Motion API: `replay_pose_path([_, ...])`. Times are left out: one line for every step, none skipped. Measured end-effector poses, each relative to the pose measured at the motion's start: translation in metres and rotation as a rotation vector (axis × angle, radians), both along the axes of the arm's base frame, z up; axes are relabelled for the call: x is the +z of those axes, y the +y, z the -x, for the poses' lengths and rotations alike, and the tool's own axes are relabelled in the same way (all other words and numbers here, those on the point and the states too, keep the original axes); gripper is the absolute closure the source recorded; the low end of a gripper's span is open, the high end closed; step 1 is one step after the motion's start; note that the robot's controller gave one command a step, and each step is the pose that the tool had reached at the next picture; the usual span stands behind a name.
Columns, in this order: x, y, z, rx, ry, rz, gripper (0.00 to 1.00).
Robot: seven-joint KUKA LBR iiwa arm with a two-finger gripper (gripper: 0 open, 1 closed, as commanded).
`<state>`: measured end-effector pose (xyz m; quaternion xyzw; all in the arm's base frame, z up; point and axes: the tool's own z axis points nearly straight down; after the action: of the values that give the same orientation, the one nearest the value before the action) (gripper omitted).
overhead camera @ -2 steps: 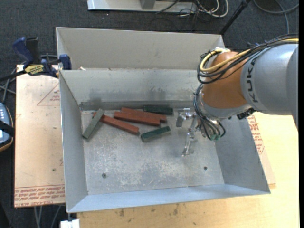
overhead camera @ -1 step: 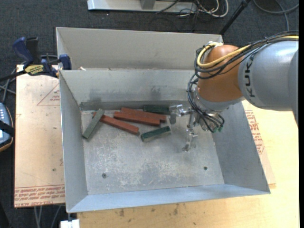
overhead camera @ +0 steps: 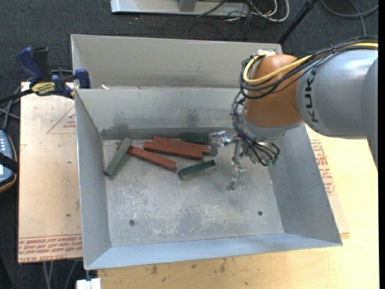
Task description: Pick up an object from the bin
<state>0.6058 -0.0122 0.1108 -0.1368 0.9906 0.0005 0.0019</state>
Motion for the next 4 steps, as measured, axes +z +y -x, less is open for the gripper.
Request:
replay_pose_path([-0.0357, 0.0408, -0.0213, -0.222, -0.003, 0.000, 0.00])
replay_pose_path([-0.0376, 0.0506, -0.0240, 0.015, -0.004, 0.000, 1.00])
replay_pose_path([-0.0376, 0.0506, -0.0240, 0.015, -0.004, 0.000, 1.00])
replay_pose_path([-0.0350, 0.0506, -0.0230, 0.015, -0.001, 0.000, 1.00])
